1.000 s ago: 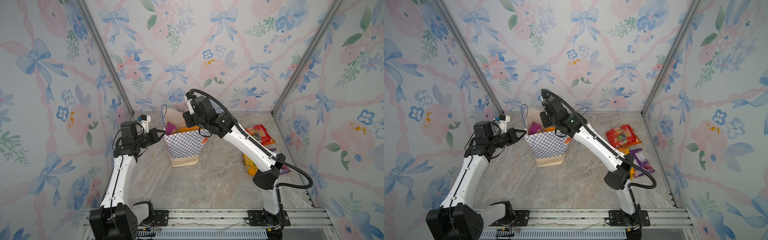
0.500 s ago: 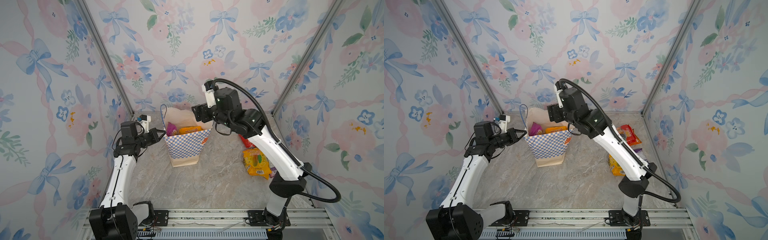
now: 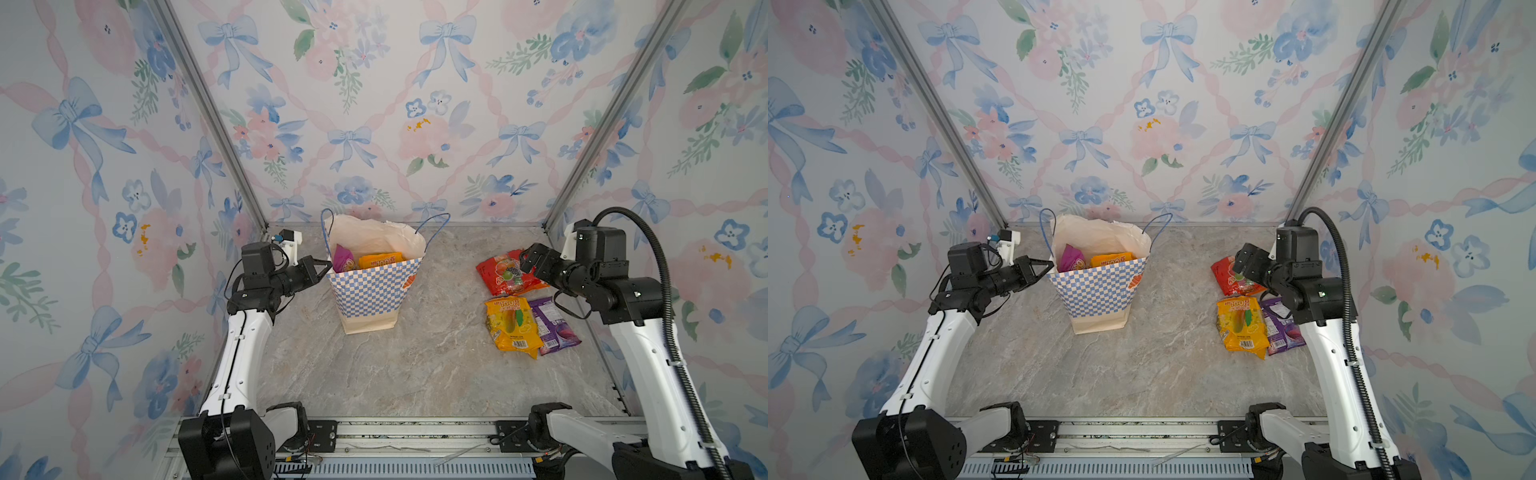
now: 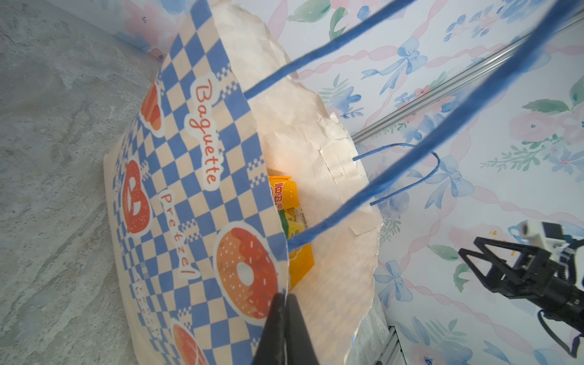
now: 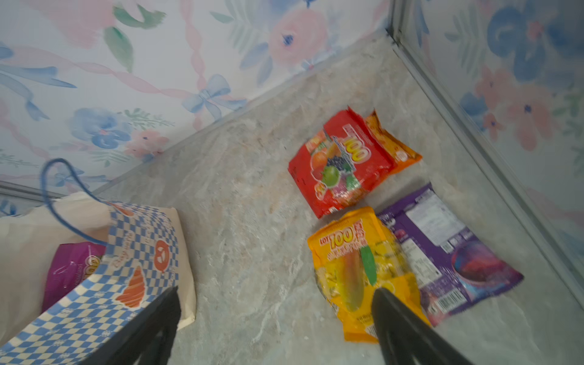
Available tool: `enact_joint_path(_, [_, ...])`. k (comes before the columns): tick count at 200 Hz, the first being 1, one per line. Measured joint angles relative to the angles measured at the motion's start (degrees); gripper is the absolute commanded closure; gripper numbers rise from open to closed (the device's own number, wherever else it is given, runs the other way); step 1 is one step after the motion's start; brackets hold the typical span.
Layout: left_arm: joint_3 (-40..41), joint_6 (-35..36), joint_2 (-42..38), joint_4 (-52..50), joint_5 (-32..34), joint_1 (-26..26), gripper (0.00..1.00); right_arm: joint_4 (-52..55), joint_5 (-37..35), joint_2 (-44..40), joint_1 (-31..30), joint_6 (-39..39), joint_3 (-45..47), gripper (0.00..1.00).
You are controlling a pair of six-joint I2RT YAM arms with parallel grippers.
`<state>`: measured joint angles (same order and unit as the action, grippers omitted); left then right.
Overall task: Place the snacks into the paper bag
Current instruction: Move the snack to the center of the table.
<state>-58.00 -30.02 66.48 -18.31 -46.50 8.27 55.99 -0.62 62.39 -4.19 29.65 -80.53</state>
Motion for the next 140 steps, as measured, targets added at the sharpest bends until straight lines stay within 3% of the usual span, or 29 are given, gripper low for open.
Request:
enact_joint_path(64, [0.00,0.00,0.00,0.00,-0.02,0.00,1.00,4.02,7.26,-1.57,11.13,-1.33,20.00,0.03])
enact_joint_path(140, [0.00,0.00,0.00,0.00,-0.02,0.00,1.00,-0.79,10.93,11.98,18.49,-4.61,24.68,0.03])
